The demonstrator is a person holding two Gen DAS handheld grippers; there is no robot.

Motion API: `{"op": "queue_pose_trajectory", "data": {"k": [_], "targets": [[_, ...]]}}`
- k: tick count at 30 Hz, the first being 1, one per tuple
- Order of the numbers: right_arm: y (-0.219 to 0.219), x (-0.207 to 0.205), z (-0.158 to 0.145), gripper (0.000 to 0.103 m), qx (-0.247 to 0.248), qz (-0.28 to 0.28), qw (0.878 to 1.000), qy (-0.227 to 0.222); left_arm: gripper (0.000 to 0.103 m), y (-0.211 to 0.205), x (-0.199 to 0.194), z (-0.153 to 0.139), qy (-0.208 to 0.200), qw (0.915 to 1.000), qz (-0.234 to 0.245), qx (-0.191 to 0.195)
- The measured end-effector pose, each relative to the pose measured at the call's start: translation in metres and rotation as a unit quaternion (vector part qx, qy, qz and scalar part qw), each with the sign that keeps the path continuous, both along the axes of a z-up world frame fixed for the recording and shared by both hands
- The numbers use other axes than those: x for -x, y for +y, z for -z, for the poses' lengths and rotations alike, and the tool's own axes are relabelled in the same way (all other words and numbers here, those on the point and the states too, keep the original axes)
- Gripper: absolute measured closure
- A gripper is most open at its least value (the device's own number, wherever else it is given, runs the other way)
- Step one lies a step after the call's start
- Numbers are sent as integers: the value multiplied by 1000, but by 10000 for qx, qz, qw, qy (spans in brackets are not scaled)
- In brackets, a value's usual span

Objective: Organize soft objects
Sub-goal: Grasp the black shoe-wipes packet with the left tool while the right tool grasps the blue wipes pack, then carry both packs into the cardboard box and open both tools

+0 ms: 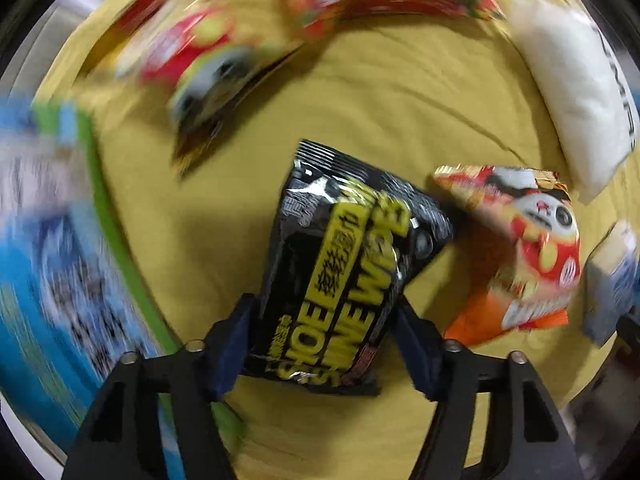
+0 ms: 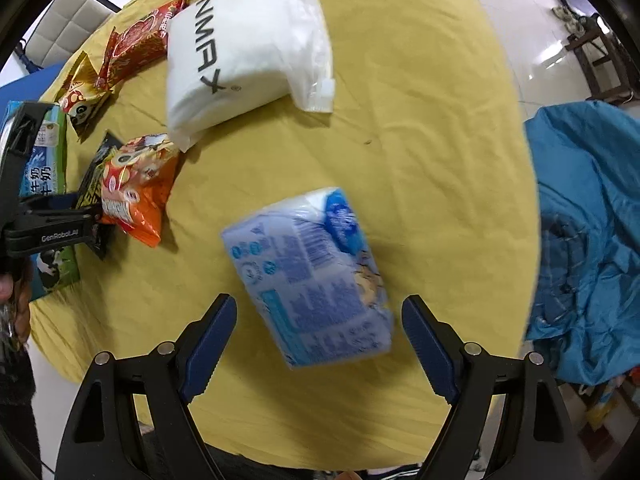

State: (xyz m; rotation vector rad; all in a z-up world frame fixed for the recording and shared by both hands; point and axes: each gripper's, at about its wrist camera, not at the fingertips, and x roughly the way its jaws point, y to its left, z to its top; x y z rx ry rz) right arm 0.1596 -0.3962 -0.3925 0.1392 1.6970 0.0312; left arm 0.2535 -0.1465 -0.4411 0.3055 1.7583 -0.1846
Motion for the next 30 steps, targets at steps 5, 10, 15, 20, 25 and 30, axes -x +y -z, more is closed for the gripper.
{"op": "queue_pose_trajectory", "data": {"k": [5,10,15,20,25,30], "targets": [[3,3,-12,16,161,-451,9988,-105,46,16,37,-4,5,9956,-936,-101],[12,-13,12,16,443,-756,9960,145,41,8,60,7,-140,9963,-840,-102],[1,-10,45,31,223,-129,9992,306,49,15,57,3,-261,9954,-916,4],[-4,6,40,47,181,274,9993,182,51,19,52,-9,-490,9930,-1070,30],[-25,26,39,54,74,496,9987,77,52,14,64,-10,-695,9903,-1203,84],[-32,56,20,56,-133,711,9973,-112,52,21,87,-40,-1040,9863,-1250,281]]}}
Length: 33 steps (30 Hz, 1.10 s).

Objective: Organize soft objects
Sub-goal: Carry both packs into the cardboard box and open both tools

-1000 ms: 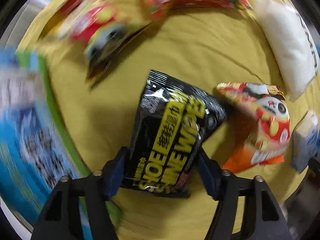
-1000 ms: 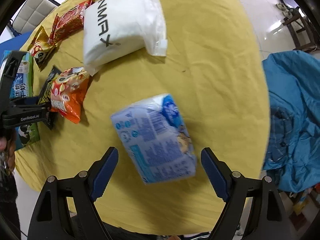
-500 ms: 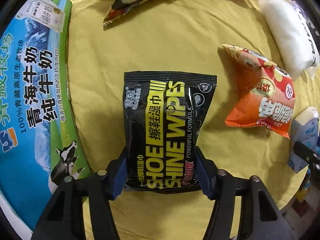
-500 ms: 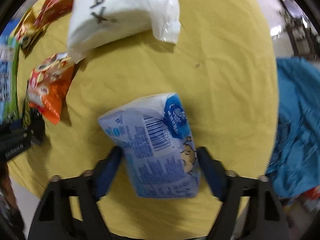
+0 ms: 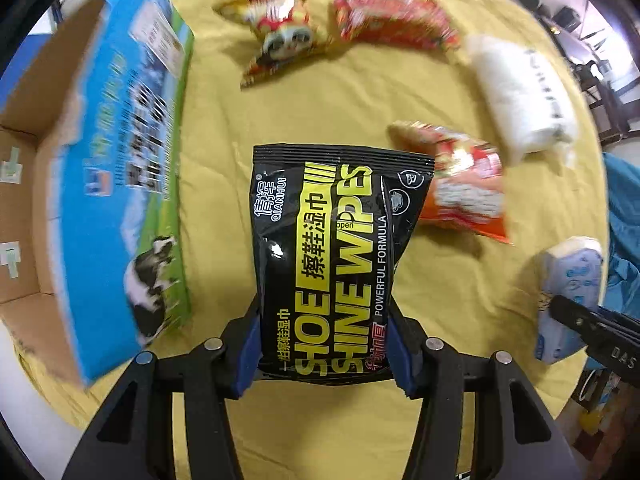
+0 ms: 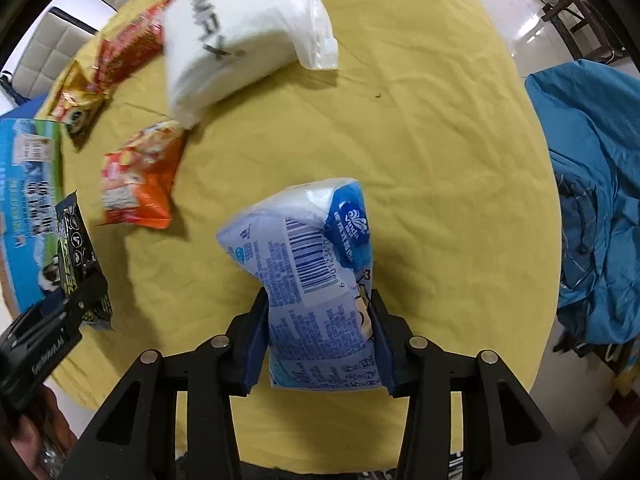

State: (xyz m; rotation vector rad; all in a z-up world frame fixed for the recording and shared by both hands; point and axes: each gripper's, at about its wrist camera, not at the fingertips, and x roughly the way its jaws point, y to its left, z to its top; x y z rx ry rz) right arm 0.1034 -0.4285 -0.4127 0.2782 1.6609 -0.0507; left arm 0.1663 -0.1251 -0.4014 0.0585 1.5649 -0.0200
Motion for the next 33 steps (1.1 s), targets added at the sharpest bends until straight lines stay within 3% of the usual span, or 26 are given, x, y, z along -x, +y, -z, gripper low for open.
{"op": "queue_pose_trajectory", "data": {"k": [6,11,17,20,25,28,33], "targets": [[19,20,-45,56,-354,-13,9986,-387,52,9,30,-54,-521,9986,40,120],[53,23,-96,56,-756,-240,9935,-816,52,32,43,-116,-837,9956,-141,392],[144,-12,-173,56,-1151,-622,9825,-1327,52,87,24,-175,-1180,9907,-356,579],[200,-32,-196,56,-1237,-759,9779,-1503,52,132,11,-194,-1319,9883,-456,617],[304,-78,-200,56,-1242,-912,9769,-1483,52,200,-29,-184,-1298,9882,-614,524],[355,-111,-176,56,-1162,-909,9798,-1354,52,243,-46,-172,-1229,9891,-705,400],[428,-156,-128,56,-951,-864,9858,-1085,52,298,-78,-127,-783,9916,-795,648]]}}
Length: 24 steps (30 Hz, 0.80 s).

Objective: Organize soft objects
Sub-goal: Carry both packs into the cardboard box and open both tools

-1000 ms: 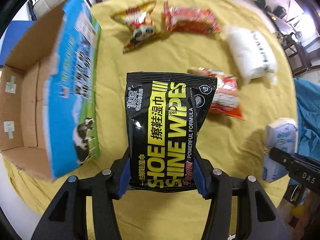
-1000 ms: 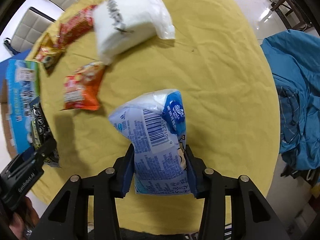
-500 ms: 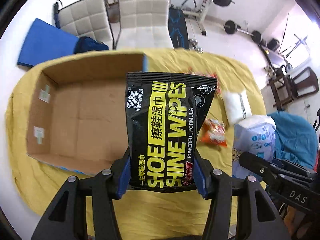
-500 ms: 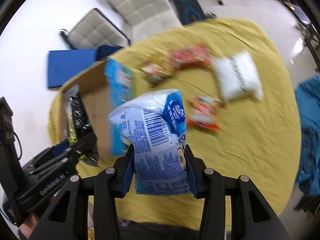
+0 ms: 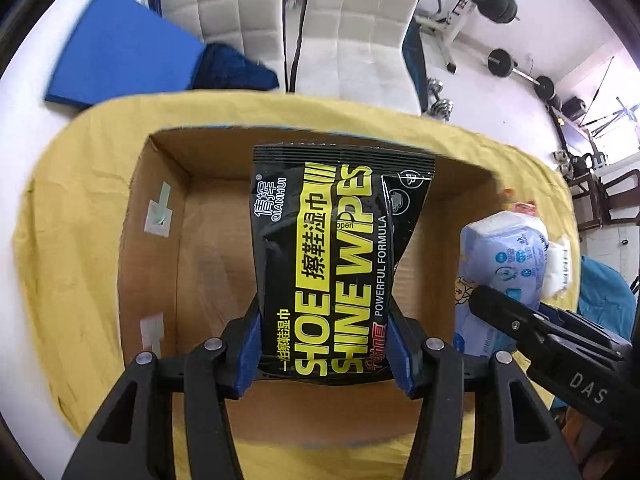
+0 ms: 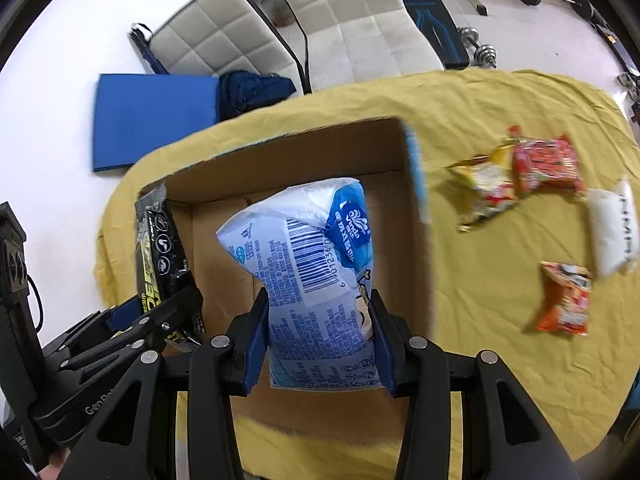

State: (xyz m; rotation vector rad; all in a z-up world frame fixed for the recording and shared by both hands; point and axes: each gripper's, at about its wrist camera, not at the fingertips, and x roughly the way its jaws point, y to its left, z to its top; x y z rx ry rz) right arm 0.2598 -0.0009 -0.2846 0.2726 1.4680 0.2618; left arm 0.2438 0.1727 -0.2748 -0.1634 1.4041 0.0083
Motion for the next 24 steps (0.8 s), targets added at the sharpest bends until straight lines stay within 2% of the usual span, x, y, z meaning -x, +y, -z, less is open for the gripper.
{"op": "queue_pose_trajectory", "data": {"k": [4,11,15,19,24], "targets": [[26,-26,40,56,242,30,9995,216,52,22,-20,42,283,9991,74,312],[48,-53,91,56,593,120,9969,494,52,36,-47,109,890,9901,361,1024],[52,-59,106,55,711,323,9953,565,51,28,-51,123,978,9865,600,1166],[55,-61,117,53,704,412,9945,661,51,18,-53,132,1056,9842,846,1145],[60,-62,127,49,792,407,9933,743,50,-2,-52,133,1121,9832,936,1099]]}}
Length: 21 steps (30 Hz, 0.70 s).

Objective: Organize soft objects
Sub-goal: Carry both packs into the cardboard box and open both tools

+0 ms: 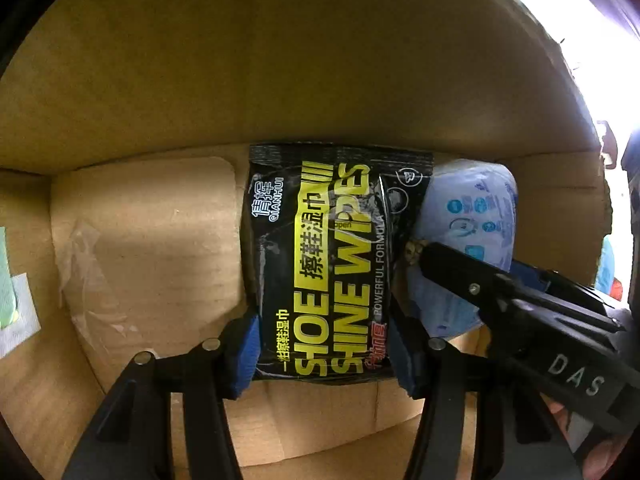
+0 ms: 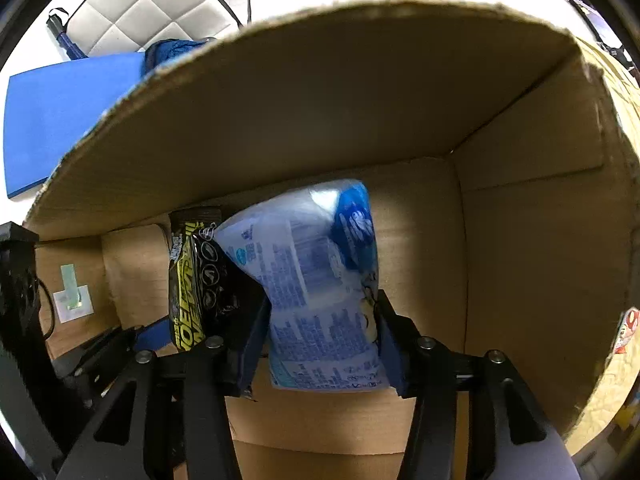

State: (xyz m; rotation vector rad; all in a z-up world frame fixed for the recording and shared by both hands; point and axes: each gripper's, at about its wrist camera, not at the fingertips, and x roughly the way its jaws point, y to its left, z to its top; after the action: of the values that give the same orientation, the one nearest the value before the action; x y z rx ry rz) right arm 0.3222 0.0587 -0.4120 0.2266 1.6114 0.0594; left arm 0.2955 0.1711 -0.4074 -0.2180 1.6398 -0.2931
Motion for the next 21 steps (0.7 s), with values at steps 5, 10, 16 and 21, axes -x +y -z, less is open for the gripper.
{"op": "queue_pose_trajectory", "data": {"k": [5,10,16,21], "targets": [[4,3,-1,38,94,-56,9999,0,49,-8,-1,-5,-17,9998,22,-212],[9,6,-15,34,208,-183,9995,-166,47,-15,2,-12,-31,9990,-35,-452],[10,3,-27,34,287,-269,9990,-213,45,-13,10,-26,-148,9975,-193,-666],[7,15,-41,33,334,-406,9983,-241,40,-4,26,-46,-402,9938,-311,-986]]}}
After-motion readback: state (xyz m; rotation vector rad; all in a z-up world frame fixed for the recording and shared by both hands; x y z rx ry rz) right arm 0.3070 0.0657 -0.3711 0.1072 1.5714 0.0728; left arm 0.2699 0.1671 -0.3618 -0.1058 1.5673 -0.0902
